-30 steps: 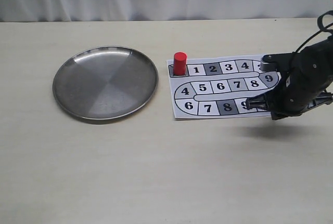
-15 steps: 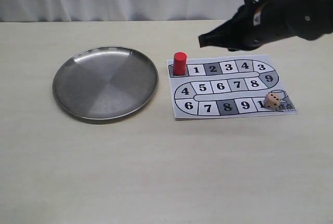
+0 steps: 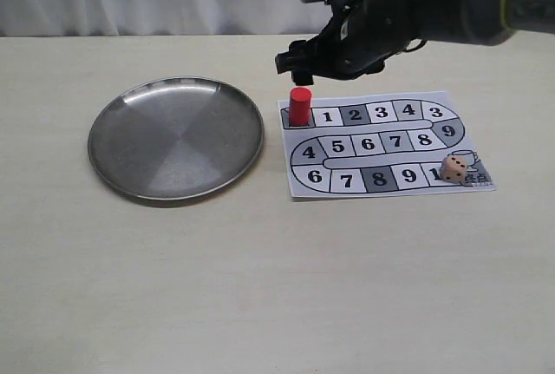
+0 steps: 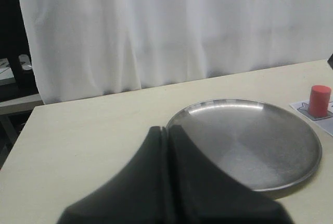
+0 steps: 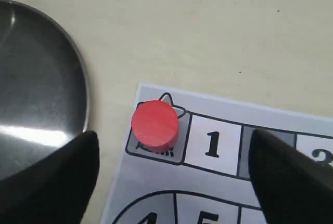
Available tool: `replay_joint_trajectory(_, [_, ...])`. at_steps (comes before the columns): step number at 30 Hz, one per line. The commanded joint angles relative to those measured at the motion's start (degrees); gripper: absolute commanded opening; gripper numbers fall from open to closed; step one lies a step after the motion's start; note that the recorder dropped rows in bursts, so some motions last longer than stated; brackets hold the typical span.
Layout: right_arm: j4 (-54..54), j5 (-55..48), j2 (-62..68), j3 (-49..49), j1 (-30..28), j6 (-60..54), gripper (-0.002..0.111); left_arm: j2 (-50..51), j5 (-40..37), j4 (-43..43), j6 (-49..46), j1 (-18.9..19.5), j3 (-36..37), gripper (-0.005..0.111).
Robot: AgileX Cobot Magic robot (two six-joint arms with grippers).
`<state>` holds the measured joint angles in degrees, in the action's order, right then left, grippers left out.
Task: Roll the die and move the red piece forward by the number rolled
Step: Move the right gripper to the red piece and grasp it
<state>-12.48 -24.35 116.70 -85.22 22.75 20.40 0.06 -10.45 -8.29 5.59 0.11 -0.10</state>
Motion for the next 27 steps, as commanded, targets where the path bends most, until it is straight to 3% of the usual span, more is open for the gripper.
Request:
replay_joint_trajectory(1, [0.1, -0.1, 5.3, -3.6, 0.1, -0.1, 0.074, -0.1, 0.5, 0.0, 0.1, -0.1, 0.1, 0.0])
replay_joint_trajectory(9, [0.1, 3.5, 11.3, -6.1, 0.1, -0.1, 0.07, -0.1, 0.5, 0.0, 0.1, -0.1, 0.1, 0.0])
replay_joint_trajectory(21, [0.1, 6.3, 12.3, -6.1, 0.1, -0.1, 0.007, -0.1, 0.5, 0.0, 0.1, -0.1, 0.1, 0.0])
replay_joint_trajectory(27, [0.1, 5.1, 11.8, -6.1, 0.1, -0.1, 0.004, -0.1, 0.5, 0.0, 0.1, -0.1, 0.1, 0.0])
